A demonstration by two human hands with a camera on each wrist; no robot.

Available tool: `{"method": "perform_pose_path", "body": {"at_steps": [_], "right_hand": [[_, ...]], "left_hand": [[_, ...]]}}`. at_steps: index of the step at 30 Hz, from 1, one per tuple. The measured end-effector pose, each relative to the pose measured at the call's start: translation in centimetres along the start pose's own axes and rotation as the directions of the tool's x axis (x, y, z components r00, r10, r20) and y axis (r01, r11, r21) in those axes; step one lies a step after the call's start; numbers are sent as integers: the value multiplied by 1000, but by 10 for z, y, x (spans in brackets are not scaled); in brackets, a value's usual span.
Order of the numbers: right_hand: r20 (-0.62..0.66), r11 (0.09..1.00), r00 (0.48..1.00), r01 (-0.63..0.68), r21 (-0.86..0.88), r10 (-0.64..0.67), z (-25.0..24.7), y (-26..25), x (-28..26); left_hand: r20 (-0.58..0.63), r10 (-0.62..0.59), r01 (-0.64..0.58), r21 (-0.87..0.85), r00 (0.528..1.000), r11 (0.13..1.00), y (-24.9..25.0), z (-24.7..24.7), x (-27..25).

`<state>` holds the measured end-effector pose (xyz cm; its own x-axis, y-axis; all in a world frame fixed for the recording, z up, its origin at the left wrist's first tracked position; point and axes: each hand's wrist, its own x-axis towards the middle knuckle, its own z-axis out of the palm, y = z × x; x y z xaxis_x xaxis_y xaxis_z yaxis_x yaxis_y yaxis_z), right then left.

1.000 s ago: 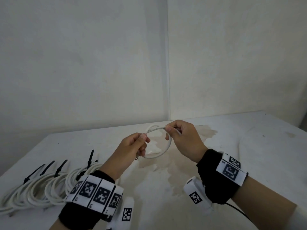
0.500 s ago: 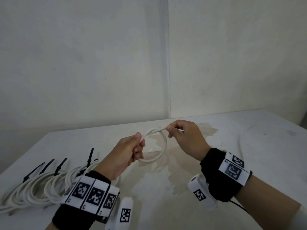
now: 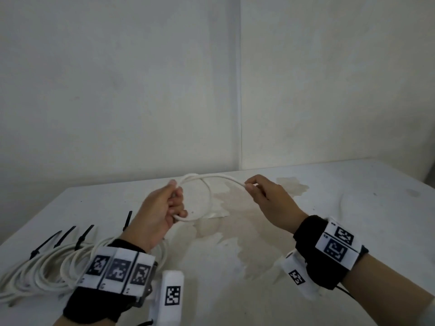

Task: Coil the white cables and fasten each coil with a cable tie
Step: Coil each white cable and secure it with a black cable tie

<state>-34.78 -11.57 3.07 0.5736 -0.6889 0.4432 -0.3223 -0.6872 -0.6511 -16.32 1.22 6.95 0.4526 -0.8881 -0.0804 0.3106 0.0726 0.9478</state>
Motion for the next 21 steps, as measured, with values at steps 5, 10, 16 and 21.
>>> {"method": "perform_pose_path", "body": {"at_steps": [5, 10, 16, 21], "right_hand": [[39, 958, 998, -27, -285, 40, -14, 30, -1], [-158, 898, 981, 29, -439, -109, -20, 50, 1], [-38, 889, 971, 199, -412, -235, -25, 44, -5], [167, 643, 906, 396, -655, -389, -16, 35, 7]], "left_hand": [[-119, 32, -36, -29, 992, 999, 14, -27, 1], [-182, 99, -91, 56, 978, 994, 15, -40, 3], [-234, 105, -90, 73, 967, 993, 18, -55, 8], [-239, 129, -89, 170, 962, 981, 17, -50, 11]]}}
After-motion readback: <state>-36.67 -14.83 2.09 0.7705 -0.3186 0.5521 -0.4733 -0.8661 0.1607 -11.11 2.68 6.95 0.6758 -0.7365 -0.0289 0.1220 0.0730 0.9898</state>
